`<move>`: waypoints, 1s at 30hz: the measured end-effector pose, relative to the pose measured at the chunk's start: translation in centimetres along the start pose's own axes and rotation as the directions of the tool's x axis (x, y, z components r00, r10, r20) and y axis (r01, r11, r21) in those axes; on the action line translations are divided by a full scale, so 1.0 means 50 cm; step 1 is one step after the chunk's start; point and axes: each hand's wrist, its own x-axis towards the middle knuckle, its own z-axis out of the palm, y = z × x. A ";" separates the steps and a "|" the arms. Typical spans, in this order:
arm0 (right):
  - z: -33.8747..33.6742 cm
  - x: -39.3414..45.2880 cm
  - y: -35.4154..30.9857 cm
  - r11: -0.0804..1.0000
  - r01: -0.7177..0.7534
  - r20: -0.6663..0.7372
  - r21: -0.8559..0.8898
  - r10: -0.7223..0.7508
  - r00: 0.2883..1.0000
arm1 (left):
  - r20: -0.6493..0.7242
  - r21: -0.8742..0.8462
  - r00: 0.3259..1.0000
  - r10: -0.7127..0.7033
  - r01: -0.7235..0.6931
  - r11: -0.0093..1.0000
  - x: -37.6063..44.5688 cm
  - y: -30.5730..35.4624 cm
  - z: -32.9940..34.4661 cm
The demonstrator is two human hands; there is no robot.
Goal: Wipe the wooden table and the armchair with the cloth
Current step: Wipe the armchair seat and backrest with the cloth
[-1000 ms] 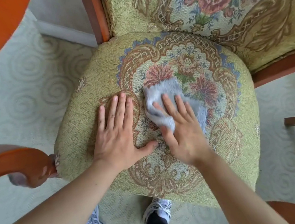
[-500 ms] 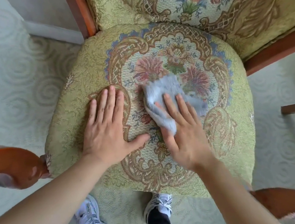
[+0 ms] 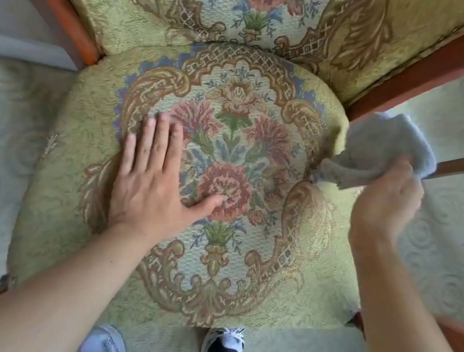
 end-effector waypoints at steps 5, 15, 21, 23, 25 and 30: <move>0.140 0.030 -0.014 0.957 0.063 0.241 -0.284 0.008 0.970 | 0.003 0.033 1.000 -0.001 0.000 0.999 0.004 0.000 0.003; 0.160 -0.032 0.021 0.649 0.736 0.719 -0.193 -0.417 0.556 | -0.009 0.051 1.000 0.002 -0.002 0.999 0.002 -0.001 0.007; -0.012 -0.141 0.085 0.689 0.707 0.876 0.161 -0.429 0.219 | -0.006 0.054 1.000 0.004 -0.003 0.999 0.004 0.001 0.006; -0.089 -0.183 0.102 0.818 0.562 0.874 0.122 -0.357 0.330 | -0.004 0.053 1.000 0.002 -0.001 0.999 0.005 0.001 0.006; -0.137 -0.194 0.104 0.993 0.111 0.766 0.046 -0.106 0.634 | -0.003 0.051 1.000 0.003 -0.002 0.999 0.007 0.001 0.006; -0.088 -0.065 0.026 0.929 -0.343 0.271 0.140 0.297 0.915 | -0.009 0.054 1.000 0.014 -0.013 0.998 0.005 0.000 0.011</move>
